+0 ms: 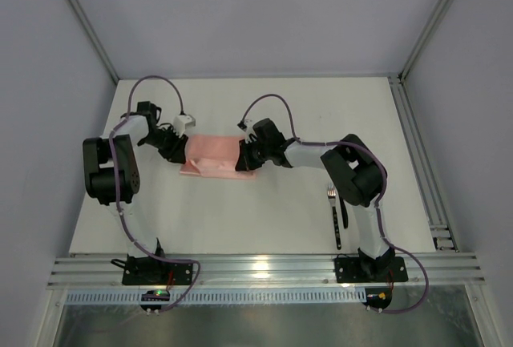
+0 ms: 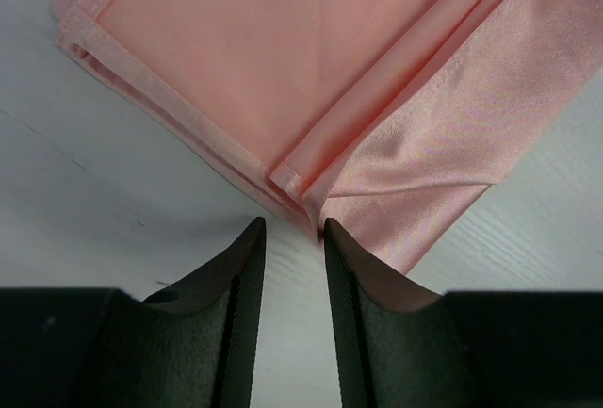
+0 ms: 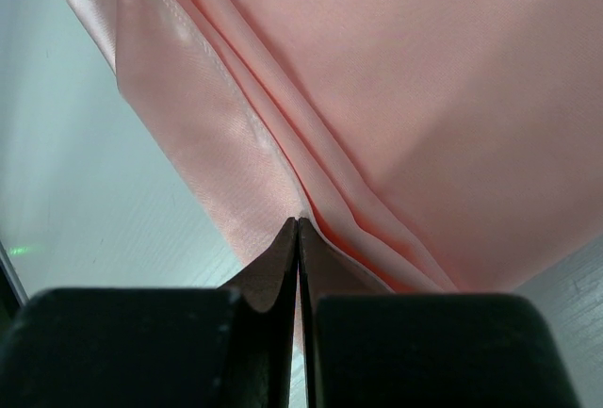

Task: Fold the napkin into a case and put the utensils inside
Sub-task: Fold the lower triangle-folded napkin at the center of the board.

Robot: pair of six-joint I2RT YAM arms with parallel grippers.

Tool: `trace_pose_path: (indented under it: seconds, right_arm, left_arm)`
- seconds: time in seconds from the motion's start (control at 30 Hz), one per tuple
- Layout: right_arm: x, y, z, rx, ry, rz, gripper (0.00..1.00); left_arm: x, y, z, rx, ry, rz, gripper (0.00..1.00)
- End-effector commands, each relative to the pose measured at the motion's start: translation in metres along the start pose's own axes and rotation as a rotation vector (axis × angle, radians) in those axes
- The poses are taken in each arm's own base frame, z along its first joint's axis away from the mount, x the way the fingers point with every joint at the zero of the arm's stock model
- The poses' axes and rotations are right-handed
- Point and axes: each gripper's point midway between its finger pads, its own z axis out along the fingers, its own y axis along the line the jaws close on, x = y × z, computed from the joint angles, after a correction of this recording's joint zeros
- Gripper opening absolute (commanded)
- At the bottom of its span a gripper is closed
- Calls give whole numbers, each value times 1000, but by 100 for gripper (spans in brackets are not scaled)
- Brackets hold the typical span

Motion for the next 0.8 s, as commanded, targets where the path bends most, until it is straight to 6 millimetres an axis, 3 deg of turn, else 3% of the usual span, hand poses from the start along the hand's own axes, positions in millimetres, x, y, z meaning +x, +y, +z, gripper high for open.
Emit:
trace_pose_path:
  seconds: [0.0, 0.1, 0.2, 0.33, 0.5, 0.6, 0.67, 0.7, 0.77]
  right_arm:
    - [7, -4, 5, 8, 35, -11, 4]
    - [9, -4, 5, 7, 38, -13, 4]
    - [13, -5, 6, 8, 53, -12, 4]
    - [14, -5, 4, 12, 60, -1, 4]
    - [8, -4, 3, 14, 48, -13, 4]
    - [5, -3, 2, 16, 44, -25, 4]
    - [3, -3, 1, 15, 42, -29, 4]
    - [4, -2, 1, 11, 44, -30, 4]
    - [4, 0, 1, 0, 47, -29, 4]
  left_arm:
    - [-16, 3, -6, 12, -31, 79, 31]
    - [-17, 2, -5, 25, -25, 82, 11]
    - [-10, -6, -4, 61, 9, 68, 7]
    - [-2, -8, -9, 20, 25, 32, 23]
    - [-43, -2, -45, -132, -100, -2, 30]
    - [-57, -15, -54, -151, -125, 11, 30]
    - [-58, -27, -48, -135, -103, 30, 30]
    - [-56, -41, -35, -116, -67, 60, 31]
    - [-52, -45, -21, -118, -30, 85, 31]
